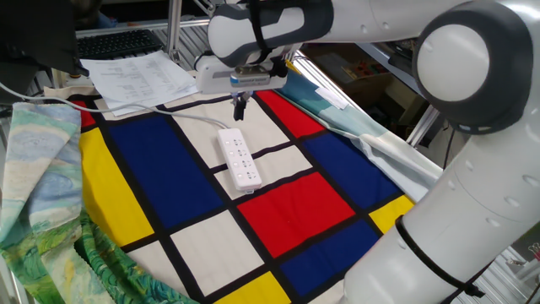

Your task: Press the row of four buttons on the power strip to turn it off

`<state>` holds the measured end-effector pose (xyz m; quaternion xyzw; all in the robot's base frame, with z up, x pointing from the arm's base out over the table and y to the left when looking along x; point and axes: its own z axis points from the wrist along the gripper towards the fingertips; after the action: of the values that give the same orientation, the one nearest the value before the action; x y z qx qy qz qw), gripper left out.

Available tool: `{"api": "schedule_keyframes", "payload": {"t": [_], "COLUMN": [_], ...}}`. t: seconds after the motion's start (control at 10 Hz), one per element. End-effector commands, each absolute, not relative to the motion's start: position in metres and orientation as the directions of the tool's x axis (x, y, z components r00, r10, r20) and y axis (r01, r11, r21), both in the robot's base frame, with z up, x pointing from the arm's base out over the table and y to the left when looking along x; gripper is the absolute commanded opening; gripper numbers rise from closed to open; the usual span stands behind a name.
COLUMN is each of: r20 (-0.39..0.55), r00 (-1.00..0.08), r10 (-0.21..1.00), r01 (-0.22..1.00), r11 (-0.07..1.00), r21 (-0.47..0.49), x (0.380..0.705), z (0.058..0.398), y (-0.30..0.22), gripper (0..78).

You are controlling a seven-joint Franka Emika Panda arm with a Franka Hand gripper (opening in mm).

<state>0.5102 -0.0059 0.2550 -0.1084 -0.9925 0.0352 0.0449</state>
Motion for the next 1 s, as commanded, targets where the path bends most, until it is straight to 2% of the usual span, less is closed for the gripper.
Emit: {"api": "schedule_keyframes", "payload": {"t": [0.1, 0.5, 1.0], "r20": [0.063, 0.044, 0.048], "r00": [-0.979, -0.984, -0.984], "r10": [0.193, 0.171, 0.17], "r01": [0.188, 0.168, 0.166], "r11": [0.979, 0.983, 0.984], "r21": [-0.074, -0.067, -0.068], "x": [0.524, 0.535, 0.542], "z": [0.247, 0.231, 0.23], "y": [-0.009, -0.02, -0.022], "gripper": [0.0, 0.0, 0.0]}}
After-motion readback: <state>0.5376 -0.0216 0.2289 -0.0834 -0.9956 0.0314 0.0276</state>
